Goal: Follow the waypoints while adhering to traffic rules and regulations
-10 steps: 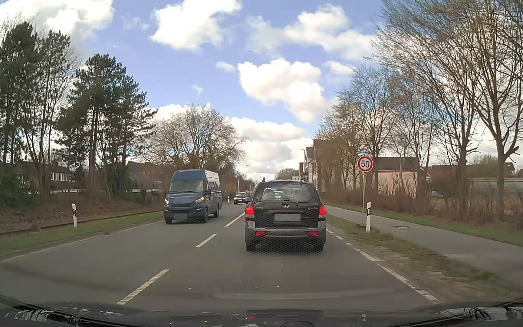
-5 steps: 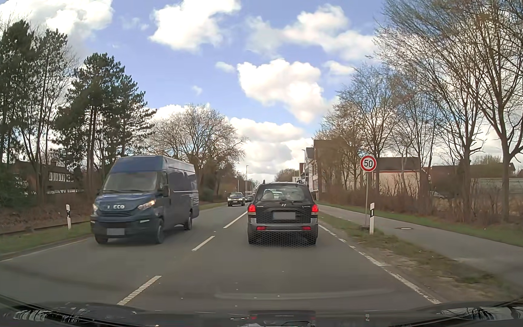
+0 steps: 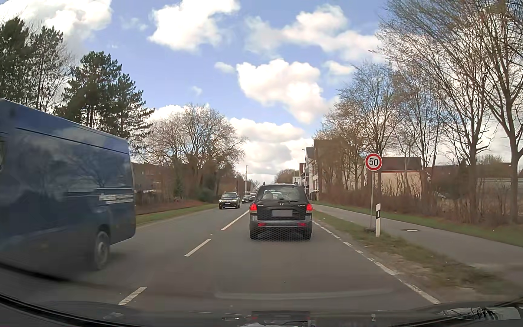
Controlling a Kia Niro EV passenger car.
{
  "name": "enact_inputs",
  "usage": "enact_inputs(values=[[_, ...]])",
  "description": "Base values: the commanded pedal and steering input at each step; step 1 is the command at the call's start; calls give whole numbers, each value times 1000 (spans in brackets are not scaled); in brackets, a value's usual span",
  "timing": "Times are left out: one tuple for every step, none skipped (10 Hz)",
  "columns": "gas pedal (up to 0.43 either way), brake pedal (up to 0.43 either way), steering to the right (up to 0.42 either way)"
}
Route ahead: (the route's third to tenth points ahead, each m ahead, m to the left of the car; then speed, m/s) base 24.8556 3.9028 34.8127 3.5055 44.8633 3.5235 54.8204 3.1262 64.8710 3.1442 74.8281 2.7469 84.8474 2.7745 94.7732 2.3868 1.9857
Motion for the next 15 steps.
enact_inputs(values=[[260, 0, 0], [260, 0, 0], [260, 0, 0], [260, 0, 0], [260, 0, 0], [260, 0, 0], [260, 0, 0], [260, 0, 0], [260, 0, 0], [260, 0, 0], [260, 0, 0], [260, 0, 0], [260, 0, 0], [260, 0, 0], [260, 0, 0]])
